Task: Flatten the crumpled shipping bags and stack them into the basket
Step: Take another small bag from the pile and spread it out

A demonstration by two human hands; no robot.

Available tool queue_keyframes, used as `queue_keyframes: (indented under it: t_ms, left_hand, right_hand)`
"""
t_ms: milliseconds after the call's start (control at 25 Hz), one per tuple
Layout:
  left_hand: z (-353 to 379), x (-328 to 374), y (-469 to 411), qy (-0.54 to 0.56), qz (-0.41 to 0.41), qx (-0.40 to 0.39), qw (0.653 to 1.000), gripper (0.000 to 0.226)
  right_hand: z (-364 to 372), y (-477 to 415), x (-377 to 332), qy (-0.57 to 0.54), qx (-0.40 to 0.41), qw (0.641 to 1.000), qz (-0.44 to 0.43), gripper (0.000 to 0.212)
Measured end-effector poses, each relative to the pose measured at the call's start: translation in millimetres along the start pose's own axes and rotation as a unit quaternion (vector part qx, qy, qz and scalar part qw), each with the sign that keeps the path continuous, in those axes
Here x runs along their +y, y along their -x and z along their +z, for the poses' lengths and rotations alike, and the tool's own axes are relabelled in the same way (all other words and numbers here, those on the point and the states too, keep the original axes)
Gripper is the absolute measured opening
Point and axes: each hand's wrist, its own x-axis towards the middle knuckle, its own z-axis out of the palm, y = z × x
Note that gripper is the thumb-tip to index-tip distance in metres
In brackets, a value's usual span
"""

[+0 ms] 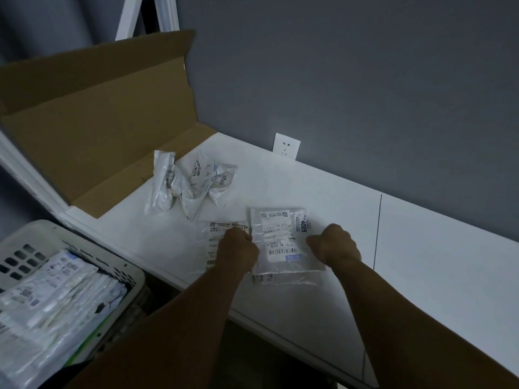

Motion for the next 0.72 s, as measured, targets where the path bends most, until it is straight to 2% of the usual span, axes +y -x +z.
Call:
queue_keyframes:
  t_ms: [80, 160, 240, 440, 600, 720]
  left_hand:
    - [1.9, 0.1, -0.8, -0.006, -0.010, 0.000, 1.000, 0.007]
    - [3.4, 1.4, -1.5, 0.000, -0.015, 0.010, 1.000, 0.014]
    - [4.2, 2.1, -3.7, -0.004, -0.004, 0.022, 1.000, 0.024]
    - [7.6, 0.2, -5.9, -0.055, 0.043, 0.030, 0.997, 0.024]
    - [8.3, -7.6, -16.3, -0.093, 0.049, 0.033, 0.994, 0.025]
    - [11.5, -12.7, -19.8, -0.120, 0.067, 0.031, 0.990, 0.022]
  right_hand:
    - [9.5, 7.3, -13.7, 0.073, 0.044, 0.989, -0.124, 0.049]
    - [24.1, 15.6, -31.8, 0.149, 0.067, 0.952, -0.258, 0.052]
    - [42.9, 11.8, -42.7, 0.221, 0.056, 0.919, -0.322, 0.056]
    - [70.8, -11.2, -30.5, 0.298, -0.007, 0.905, -0.305, 0.065]
    - [86.2, -21.4, -22.5, 0.296, -0.007, 0.906, -0.304, 0.070]
    - [95.4, -22.3, -17.5, 0.283, 0.011, 0.905, -0.317, 0.082]
